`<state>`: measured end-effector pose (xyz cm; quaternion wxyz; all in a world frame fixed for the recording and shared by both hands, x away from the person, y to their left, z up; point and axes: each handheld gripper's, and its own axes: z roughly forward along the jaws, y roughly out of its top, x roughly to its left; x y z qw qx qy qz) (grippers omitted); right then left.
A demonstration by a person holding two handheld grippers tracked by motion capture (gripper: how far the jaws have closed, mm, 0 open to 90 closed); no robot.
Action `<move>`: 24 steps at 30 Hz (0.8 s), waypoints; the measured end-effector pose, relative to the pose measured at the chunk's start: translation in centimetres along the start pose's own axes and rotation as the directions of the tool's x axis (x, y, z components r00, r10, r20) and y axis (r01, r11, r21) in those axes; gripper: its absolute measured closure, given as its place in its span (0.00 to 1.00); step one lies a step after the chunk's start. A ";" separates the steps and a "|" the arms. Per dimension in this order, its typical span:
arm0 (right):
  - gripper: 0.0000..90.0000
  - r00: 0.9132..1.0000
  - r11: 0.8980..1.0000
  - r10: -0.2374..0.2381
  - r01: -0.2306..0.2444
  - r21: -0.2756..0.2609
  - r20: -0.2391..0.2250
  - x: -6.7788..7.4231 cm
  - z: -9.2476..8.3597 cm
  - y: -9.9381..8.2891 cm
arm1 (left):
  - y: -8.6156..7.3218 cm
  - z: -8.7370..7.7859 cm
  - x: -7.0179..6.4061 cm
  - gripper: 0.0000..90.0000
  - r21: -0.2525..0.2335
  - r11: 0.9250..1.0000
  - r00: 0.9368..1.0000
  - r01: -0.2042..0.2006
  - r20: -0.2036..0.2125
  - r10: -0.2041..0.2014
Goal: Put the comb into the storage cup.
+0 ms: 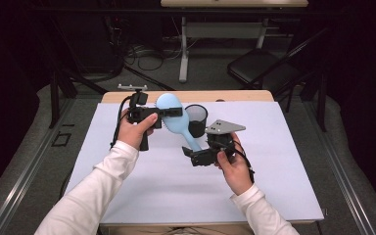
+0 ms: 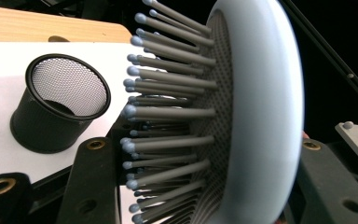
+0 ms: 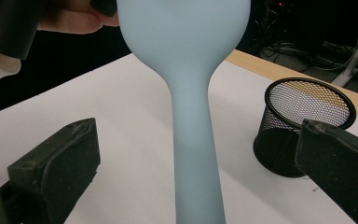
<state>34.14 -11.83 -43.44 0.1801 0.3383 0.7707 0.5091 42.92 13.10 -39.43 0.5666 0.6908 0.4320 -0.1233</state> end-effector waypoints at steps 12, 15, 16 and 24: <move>0.00 0.998 0.999 0.022 -0.020 -0.035 0.061 -1.4 -1.3 0.2 | 0.3 -0.2 0.2 0.54 -0.004 1.000 1.000 0.000 -0.017 0.000; 0.00 0.998 0.999 0.028 -0.026 -0.033 0.061 -1.7 -1.6 0.1 | 0.3 -0.2 0.3 0.54 -0.003 1.000 1.000 0.001 -0.024 -0.001; 0.00 0.998 0.999 0.033 -0.031 -0.031 0.061 -1.8 -1.6 0.0 | 0.3 -0.2 0.4 0.54 -0.005 1.000 1.000 0.004 -0.026 -0.004; 0.00 0.996 0.998 0.046 -0.044 -0.035 0.078 -2.5 -1.8 -0.3 | 0.3 0.1 0.6 0.54 -0.008 1.000 0.998 -0.030 -0.056 0.029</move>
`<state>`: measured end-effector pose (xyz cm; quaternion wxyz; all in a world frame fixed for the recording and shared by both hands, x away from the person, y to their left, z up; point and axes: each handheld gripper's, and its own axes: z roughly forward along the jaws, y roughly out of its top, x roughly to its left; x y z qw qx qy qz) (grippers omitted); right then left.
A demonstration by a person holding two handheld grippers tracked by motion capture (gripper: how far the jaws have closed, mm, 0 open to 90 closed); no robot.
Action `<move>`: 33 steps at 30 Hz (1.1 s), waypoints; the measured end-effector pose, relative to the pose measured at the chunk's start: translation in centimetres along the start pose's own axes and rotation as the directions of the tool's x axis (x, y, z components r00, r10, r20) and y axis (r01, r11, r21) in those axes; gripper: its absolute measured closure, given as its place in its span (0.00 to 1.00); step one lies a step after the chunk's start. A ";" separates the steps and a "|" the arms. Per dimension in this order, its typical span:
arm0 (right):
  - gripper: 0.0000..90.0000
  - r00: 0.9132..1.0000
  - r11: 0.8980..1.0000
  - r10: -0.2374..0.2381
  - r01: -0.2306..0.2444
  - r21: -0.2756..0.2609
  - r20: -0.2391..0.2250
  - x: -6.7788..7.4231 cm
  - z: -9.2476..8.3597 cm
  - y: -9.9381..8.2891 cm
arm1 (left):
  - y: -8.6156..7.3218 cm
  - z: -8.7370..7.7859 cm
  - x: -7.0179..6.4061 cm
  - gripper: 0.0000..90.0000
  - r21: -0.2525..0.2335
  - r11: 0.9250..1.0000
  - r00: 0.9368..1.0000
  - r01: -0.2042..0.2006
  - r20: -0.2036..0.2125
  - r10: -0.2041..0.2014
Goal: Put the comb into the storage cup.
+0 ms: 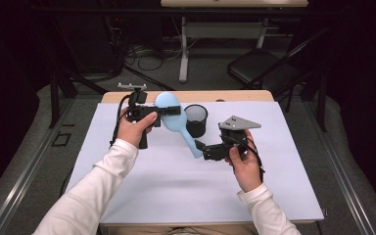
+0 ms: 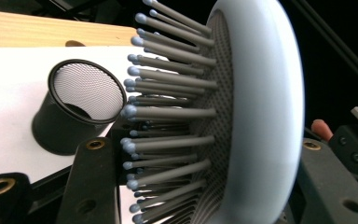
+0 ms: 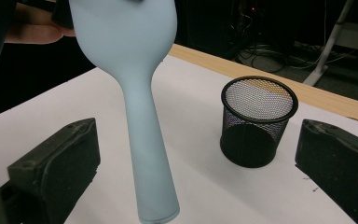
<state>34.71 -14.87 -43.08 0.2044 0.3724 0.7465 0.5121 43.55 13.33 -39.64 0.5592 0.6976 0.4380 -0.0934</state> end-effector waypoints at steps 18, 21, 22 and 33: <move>0.00 1.000 1.000 0.011 -0.011 0.005 0.009 -0.7 0.0 -0.2 | 0.2 0.4 0.2 0.54 -0.015 0.999 0.999 -0.048 -0.025 0.048; 0.00 1.000 1.000 0.014 -0.014 0.004 0.008 -0.8 0.1 -0.2 | 0.2 0.5 0.3 0.54 -0.021 0.998 0.998 -0.059 -0.029 0.058; 0.00 1.000 1.000 0.015 -0.015 0.006 0.006 -0.9 0.1 -0.2 | 0.2 0.6 0.3 0.54 -0.028 0.997 0.997 -0.066 -0.039 0.065; 0.00 1.000 1.000 0.024 -0.024 -0.001 0.011 -1.3 -0.3 -0.2 | 0.6 0.8 0.5 0.54 -0.045 0.994 0.994 -0.097 -0.059 0.094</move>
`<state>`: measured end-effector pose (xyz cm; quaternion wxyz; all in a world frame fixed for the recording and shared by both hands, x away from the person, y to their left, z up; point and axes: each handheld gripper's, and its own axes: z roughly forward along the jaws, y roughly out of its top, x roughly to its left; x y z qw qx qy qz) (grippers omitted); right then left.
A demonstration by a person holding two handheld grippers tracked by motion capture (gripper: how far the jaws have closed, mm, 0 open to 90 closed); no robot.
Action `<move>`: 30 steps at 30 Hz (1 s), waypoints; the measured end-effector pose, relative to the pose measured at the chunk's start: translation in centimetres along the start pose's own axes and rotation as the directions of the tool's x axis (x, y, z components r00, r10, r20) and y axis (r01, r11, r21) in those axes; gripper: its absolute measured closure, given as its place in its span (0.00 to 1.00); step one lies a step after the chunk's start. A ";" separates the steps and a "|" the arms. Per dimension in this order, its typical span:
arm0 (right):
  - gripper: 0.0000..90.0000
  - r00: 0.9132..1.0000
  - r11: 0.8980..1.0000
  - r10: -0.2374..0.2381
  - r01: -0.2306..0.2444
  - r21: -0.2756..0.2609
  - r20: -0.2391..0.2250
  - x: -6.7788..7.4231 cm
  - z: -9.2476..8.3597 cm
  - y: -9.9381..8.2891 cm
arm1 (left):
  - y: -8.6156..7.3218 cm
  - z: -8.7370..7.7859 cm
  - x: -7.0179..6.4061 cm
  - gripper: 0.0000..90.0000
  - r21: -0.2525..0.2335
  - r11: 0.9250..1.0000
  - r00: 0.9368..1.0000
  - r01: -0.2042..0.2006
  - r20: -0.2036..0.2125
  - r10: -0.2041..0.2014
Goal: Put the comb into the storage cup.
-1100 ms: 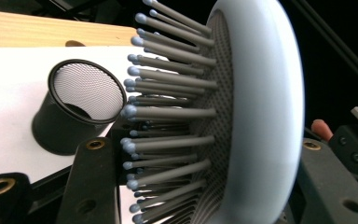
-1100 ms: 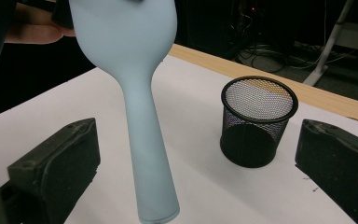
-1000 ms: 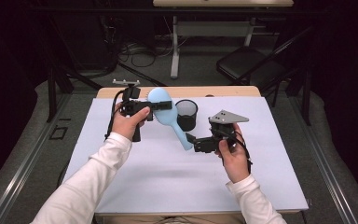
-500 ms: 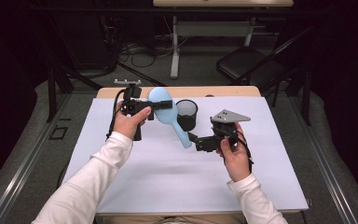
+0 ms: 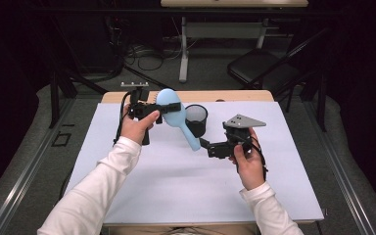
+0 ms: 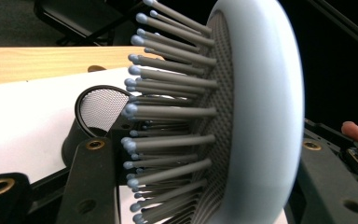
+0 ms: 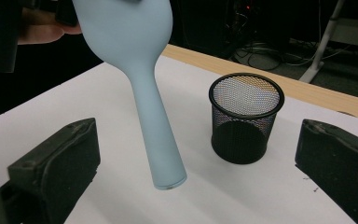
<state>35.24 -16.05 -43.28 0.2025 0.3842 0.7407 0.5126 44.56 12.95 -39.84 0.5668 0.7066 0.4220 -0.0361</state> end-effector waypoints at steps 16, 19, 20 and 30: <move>0.00 1.000 1.000 0.008 -0.008 -0.006 0.005 -0.2 -0.3 0.0 | 1.2 0.1 -0.7 0.54 -0.041 0.997 0.997 -0.069 -0.044 0.067; 0.00 1.000 1.000 0.010 -0.010 -0.008 0.005 -0.1 -0.4 0.0 | 1.3 0.1 -0.7 0.54 -0.047 0.996 0.996 -0.075 -0.050 0.072; 0.00 1.000 1.000 0.014 -0.014 -0.009 0.006 -0.1 -0.4 0.0 | 1.4 0.1 -0.7 0.54 -0.049 0.996 0.996 -0.074 -0.052 0.071; 0.00 1.000 1.000 0.022 -0.022 -0.012 0.004 -0.3 -0.4 0.1 | 2.0 0.3 -0.9 0.54 -0.054 0.991 0.989 -0.125 -0.091 0.119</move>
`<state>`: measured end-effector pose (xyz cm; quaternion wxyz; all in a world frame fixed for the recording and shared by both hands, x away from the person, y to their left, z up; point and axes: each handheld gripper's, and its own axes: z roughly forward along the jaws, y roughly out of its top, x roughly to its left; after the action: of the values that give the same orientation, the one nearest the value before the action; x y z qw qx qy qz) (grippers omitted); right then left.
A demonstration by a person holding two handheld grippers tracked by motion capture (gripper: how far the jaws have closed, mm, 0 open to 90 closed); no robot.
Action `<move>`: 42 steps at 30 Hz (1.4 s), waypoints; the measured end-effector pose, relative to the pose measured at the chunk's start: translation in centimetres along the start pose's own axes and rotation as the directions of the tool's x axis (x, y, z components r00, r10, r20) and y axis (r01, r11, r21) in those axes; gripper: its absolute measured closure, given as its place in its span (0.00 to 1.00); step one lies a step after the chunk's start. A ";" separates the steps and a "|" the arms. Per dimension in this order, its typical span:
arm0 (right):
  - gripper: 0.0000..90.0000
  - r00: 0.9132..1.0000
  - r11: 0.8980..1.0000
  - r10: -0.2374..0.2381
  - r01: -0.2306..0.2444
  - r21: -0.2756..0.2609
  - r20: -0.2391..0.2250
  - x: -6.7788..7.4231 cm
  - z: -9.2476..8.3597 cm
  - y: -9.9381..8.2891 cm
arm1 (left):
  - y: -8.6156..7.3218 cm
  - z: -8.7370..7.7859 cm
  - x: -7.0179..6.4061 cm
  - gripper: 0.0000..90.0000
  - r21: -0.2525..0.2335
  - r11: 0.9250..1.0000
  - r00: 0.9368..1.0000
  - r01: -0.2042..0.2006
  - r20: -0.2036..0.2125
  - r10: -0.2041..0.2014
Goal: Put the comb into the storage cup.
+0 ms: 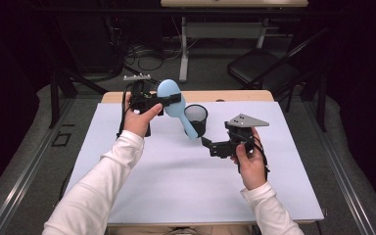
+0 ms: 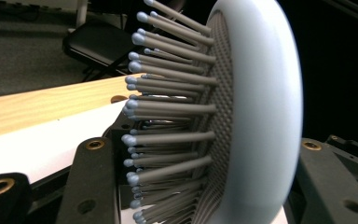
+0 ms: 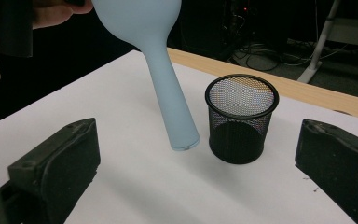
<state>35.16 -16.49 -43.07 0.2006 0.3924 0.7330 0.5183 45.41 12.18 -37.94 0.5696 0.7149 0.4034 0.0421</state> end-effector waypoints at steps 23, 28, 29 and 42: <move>0.00 1.000 1.000 0.009 -0.009 -0.007 0.005 -0.3 -0.4 0.0 | 1.6 1.4 0.0 0.53 0.018 0.997 0.995 -0.077 -0.063 0.078; 0.00 1.000 1.000 0.009 -0.009 -0.006 0.006 -0.3 -0.4 0.0 | 1.8 1.4 0.1 0.53 0.015 0.996 0.994 -0.086 -0.073 0.087; 0.00 1.000 1.000 0.009 -0.009 -0.006 0.006 -0.3 -0.4 0.0 | 1.9 1.4 0.1 0.53 0.015 0.996 0.993 -0.085 -0.076 0.086; 0.00 1.000 1.000 0.016 -0.016 -0.008 0.008 -0.5 -0.5 0.0 | 2.9 1.7 -0.6 0.53 -0.001 0.993 0.988 -0.121 -0.093 0.120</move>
<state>35.11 -17.15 -42.98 0.2008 0.3997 0.7269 0.5212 47.43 10.41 -35.87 0.5491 0.7334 0.3851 0.1109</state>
